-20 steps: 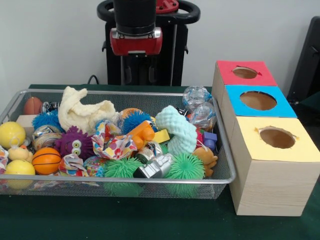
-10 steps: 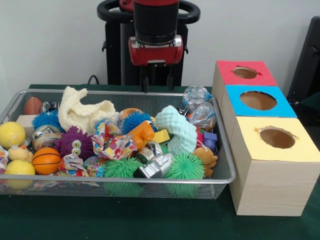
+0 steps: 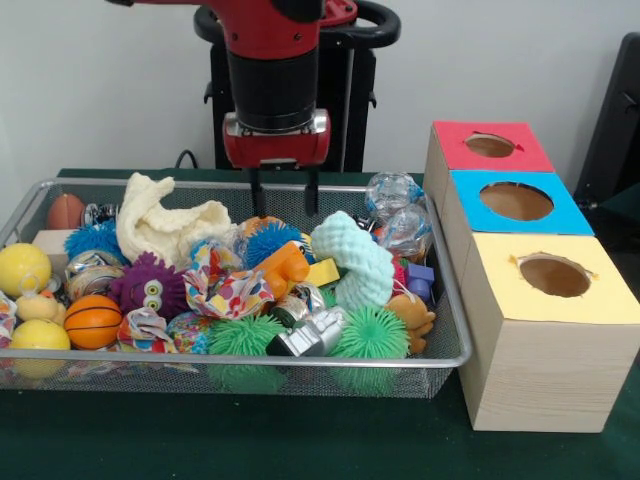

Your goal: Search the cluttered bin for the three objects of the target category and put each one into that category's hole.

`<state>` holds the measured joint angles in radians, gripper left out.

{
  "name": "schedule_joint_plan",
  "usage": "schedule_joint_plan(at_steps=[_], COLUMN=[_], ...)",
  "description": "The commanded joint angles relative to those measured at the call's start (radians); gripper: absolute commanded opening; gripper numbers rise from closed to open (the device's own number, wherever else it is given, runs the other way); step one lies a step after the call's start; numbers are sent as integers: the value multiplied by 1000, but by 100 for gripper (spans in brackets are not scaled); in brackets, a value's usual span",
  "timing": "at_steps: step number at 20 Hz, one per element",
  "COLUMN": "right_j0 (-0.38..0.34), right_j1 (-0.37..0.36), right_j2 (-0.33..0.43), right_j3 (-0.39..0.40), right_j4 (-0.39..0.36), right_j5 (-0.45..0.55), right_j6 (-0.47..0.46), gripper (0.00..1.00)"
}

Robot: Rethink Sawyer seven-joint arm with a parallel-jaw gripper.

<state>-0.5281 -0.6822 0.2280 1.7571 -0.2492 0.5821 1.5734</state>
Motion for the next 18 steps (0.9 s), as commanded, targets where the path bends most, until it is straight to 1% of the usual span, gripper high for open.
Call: schedule_joint_plan(at_steps=[1,4,7,11,13,18], right_j0=[-52,-55,-53,-29,-7,30], right_j1=[85,107,110,69,62,81], right_j2=[56,60,59,22,1,-28], right_j3=[-103,-137,-153,-115,-112,-96], right_j4=[-3,-9,-15,-29,-31,-30], right_j5=[54,70,74,43,32,-11], right_j6=[-15,-23,-22,27,60,109], gripper=[100,100,100,100,100,100])
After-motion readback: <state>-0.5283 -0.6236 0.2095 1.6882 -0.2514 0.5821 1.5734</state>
